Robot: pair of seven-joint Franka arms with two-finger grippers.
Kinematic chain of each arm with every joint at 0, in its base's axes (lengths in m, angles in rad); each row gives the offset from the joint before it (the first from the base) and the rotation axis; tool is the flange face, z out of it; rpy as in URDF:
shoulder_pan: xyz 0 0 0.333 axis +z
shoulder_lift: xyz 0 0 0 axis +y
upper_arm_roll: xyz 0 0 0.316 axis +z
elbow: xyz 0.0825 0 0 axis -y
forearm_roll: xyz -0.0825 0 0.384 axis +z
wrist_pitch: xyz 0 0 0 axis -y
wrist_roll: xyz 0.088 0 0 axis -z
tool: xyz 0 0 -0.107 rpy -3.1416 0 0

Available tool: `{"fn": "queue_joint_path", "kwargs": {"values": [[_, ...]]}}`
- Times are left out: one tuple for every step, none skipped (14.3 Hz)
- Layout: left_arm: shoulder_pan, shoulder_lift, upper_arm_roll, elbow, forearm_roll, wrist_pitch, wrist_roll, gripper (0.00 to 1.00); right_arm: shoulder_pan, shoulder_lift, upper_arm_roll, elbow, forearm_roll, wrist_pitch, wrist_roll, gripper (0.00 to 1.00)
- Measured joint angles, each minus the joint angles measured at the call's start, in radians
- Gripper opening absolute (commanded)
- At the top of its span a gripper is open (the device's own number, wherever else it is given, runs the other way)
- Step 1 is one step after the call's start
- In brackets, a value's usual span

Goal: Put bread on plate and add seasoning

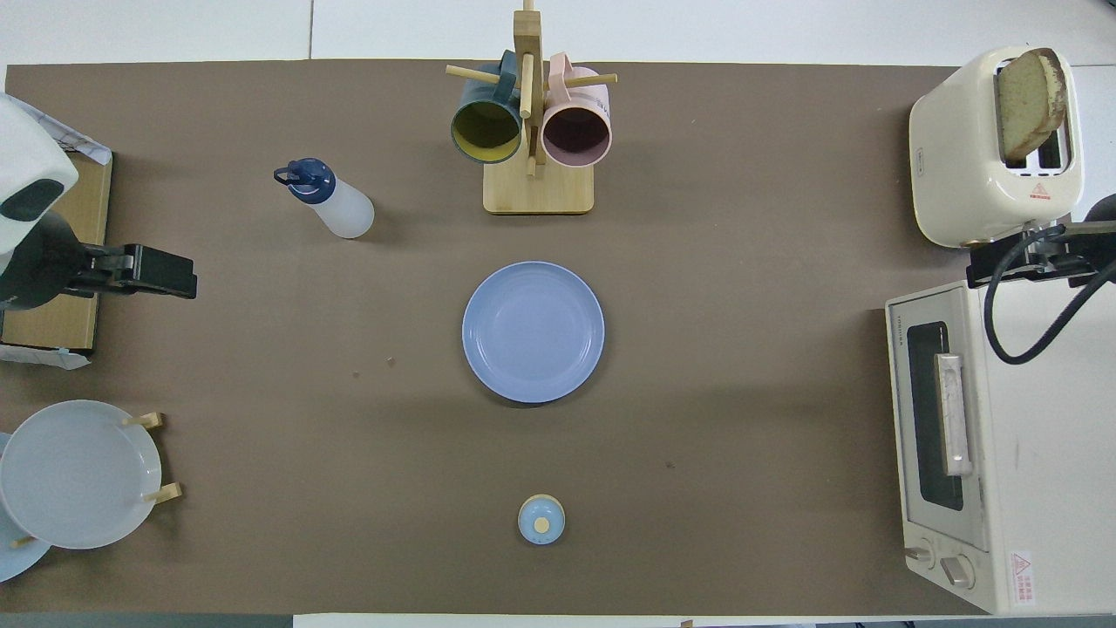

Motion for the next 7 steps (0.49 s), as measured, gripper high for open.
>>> {"fn": "queue_joint_path", "kwargs": {"values": [[0.000, 0.000, 0.000, 0.000, 0.000, 0.000, 0.000, 1.00, 0.000, 0.000, 0.000, 0.000, 0.000, 0.000, 0.000, 1.00], [0.000, 0.000, 0.000, 0.000, 0.000, 0.000, 0.000, 1.00, 0.000, 0.000, 0.000, 0.000, 0.000, 0.000, 0.000, 1.00], [0.000, 0.000, 0.000, 0.000, 0.000, 0.000, 0.000, 1.00, 0.001, 0.000, 0.000, 0.000, 0.000, 0.000, 0.000, 1.00], [0.000, 0.000, 0.000, 0.000, 0.000, 0.000, 0.000, 1.00, 0.001, 0.000, 0.000, 0.000, 0.000, 0.000, 0.000, 1.00], [0.000, 0.000, 0.001, 0.000, 0.000, 0.000, 0.000, 1.00, 0.001, 0.000, 0.000, 0.000, 0.000, 0.001, 0.000, 1.00], [0.000, 0.000, 0.001, 0.000, 0.000, 0.000, 0.000, 1.00, 0.001, 0.000, 0.000, -0.001, 0.000, 0.009, -0.002, 1.00], [0.000, 0.000, 0.001, 0.000, 0.000, 0.000, 0.000, 1.00, 0.001, 0.000, 0.000, -0.002, 0.000, 0.042, -0.014, 1.00]]}}
